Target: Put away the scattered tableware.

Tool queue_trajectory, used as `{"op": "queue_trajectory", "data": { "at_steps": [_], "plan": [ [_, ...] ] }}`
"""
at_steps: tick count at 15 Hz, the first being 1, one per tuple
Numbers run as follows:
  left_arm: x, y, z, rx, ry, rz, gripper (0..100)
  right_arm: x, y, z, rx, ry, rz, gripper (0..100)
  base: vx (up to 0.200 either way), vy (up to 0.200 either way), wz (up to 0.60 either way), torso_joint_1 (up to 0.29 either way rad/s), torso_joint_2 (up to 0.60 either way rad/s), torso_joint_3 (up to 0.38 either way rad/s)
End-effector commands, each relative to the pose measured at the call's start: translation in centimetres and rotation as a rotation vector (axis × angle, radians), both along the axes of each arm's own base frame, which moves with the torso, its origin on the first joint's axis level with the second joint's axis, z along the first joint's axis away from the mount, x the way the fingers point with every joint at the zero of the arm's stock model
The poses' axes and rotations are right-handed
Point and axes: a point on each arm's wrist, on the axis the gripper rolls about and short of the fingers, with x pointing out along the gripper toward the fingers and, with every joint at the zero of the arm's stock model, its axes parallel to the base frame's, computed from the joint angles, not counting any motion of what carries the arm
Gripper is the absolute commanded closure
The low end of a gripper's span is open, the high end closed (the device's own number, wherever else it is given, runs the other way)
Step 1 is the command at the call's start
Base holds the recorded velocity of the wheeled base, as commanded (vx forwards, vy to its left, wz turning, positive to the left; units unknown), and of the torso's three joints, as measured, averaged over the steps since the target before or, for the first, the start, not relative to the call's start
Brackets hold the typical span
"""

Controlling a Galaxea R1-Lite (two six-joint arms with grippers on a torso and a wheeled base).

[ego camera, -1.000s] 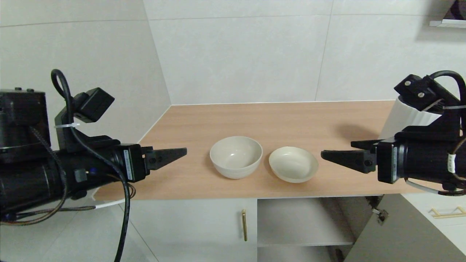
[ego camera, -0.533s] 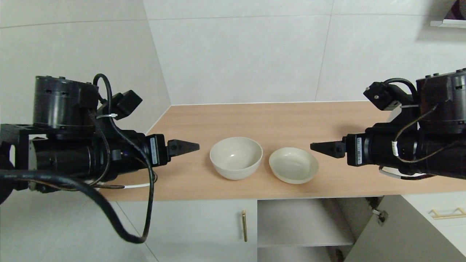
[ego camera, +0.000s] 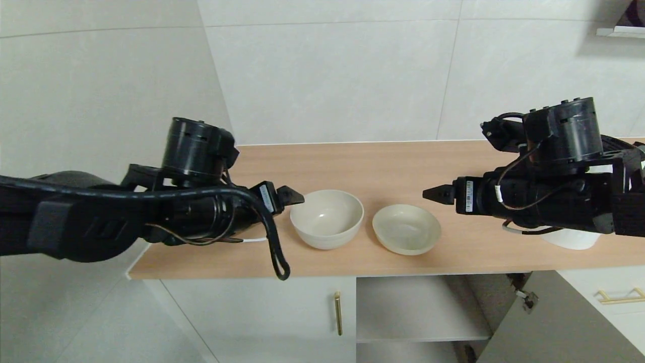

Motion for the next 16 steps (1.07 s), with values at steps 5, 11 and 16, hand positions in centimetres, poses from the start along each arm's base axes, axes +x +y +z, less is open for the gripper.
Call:
{"op": "queue_trajectory", "data": {
  "at_steps": [5, 11, 16],
  "plan": [
    [2.5, -2.0, -3.7, 0.045, 0.088, 0.028, 0, 1.7, 0.1, -1.5, -0.014, 0.042, -0.028, 0, 0.000, 0.000, 0.00, 0.000, 0.00, 0.000],
    [2.7, -2.1, -3.9, 0.041, 0.095, 0.032, 100, 1.7, 0.1, -1.5, -0.014, 0.042, -0.029, 0, 0.000, 0.000, 0.00, 0.000, 0.00, 0.000],
    [2.3, -1.9, -3.1, 0.033, 0.077, 0.031, 100, 1.7, 0.1, -1.4, -0.014, 0.042, -0.028, 0, 0.000, 0.000, 0.00, 0.000, 0.00, 0.000]
  ]
}}
